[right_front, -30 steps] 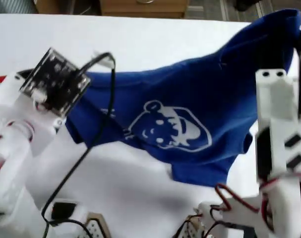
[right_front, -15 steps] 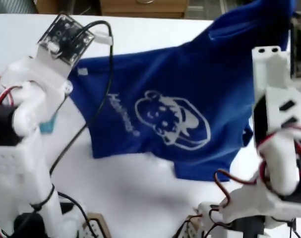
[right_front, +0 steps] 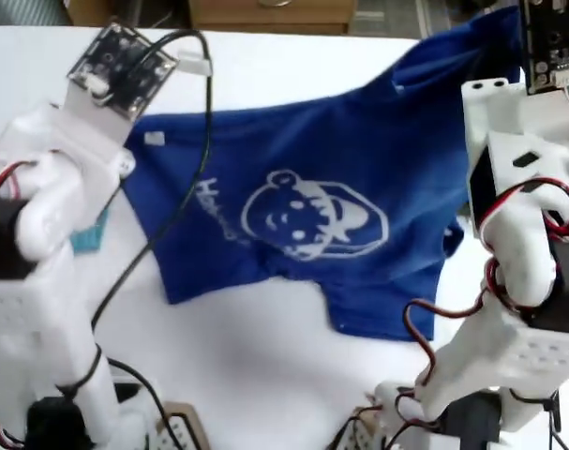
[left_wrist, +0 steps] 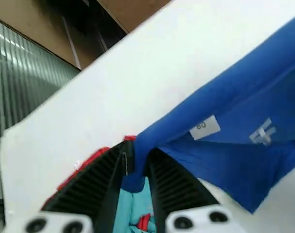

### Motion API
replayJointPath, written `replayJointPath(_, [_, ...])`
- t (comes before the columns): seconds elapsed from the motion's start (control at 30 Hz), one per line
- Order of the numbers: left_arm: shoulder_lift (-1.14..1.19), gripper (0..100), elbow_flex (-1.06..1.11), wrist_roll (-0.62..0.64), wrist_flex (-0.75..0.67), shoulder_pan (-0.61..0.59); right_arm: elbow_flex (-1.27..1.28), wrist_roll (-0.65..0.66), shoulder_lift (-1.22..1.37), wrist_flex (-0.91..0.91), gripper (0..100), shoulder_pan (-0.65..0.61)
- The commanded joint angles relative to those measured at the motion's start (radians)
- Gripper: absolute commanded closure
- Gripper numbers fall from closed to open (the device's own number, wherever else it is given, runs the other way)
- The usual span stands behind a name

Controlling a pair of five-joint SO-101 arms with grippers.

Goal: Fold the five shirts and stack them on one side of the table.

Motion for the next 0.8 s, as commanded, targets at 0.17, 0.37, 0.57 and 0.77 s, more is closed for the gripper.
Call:
replayJointPath(0.17, [-0.003,97,-0.297,0.04,0.012,-0.017,-0.046,-0.103,-0.105,-0.027,98.1,-0.002])
replayJointPath(0.37, [-0.005,97,-0.311,0.04,0.012,-0.015,-0.046,-0.097,-0.163,-0.035,98.1,0.002])
replayJointPath(0.57, [-0.115,97,-0.3,0.041,0.014,-0.009,-0.046,-0.049,-0.24,-0.117,98.1,0.004])
replayJointPath(0.77, [-0.242,97,-0.15,0.043,0.018,-0.014,-0.046,-0.043,-0.314,-0.124,98.1,0.004])
